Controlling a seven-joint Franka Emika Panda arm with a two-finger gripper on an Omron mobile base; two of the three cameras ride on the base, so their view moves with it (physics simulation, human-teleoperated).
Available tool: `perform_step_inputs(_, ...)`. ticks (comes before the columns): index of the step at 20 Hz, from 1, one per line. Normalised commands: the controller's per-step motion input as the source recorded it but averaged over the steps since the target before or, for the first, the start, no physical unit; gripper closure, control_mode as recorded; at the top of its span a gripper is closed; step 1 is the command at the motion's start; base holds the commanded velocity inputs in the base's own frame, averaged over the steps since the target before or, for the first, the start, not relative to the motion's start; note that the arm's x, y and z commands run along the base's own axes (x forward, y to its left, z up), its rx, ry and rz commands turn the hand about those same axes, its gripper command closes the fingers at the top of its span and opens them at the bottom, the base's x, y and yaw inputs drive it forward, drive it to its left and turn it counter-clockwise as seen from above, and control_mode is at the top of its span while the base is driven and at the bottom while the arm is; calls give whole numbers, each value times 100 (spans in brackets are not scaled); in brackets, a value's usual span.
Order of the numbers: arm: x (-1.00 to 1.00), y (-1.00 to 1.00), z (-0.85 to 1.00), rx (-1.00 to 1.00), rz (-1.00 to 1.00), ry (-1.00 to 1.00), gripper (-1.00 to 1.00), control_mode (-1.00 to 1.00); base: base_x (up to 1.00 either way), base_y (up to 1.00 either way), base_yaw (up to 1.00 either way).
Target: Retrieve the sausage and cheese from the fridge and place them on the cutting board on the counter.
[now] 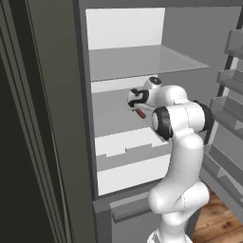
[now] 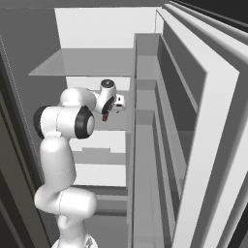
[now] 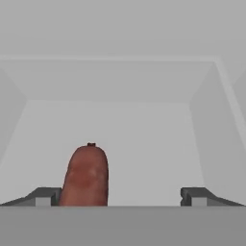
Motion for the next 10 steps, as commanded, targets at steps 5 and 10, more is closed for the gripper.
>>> perform_step_inputs(5,0,8,-56,0,2,0,-100,-100,0,0,0)
perform_step_inputs(10,-12,23,-47,0,0,0,-100,-100,0,0,0)
